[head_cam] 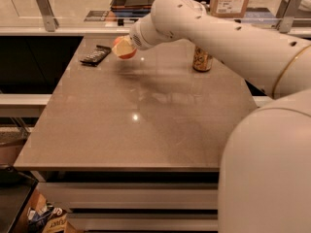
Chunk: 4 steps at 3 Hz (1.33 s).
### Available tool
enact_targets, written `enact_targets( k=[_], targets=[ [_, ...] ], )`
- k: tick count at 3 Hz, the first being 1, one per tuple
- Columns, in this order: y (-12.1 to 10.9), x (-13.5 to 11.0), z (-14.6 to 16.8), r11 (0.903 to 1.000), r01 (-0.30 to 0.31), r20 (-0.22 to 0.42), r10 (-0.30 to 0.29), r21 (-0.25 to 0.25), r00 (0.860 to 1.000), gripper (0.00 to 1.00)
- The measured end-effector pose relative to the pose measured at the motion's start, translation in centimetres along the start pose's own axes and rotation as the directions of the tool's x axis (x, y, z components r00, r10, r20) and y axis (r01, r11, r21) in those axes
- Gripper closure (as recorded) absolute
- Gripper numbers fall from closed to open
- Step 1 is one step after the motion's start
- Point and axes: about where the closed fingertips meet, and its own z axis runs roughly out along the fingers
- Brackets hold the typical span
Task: Move apple near rxbar chocolate
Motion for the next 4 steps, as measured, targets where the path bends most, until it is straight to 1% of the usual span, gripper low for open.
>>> enact_targets(
  k=[1, 3, 4],
  targets=[
    [0.1, -0.2, 2.6, 0.9998, -0.017, 0.016, 0.017, -0.012, 1.0, 1.0],
    [0.7, 1.1, 5.0, 0.9987, -0.048, 0.009, 0.049, -0.018, 0.999, 1.0],
    [0.8, 1.1, 5.2, 0.9987, -0.047, 0.008, 0.047, -0.021, 0.999, 0.82]
  ],
)
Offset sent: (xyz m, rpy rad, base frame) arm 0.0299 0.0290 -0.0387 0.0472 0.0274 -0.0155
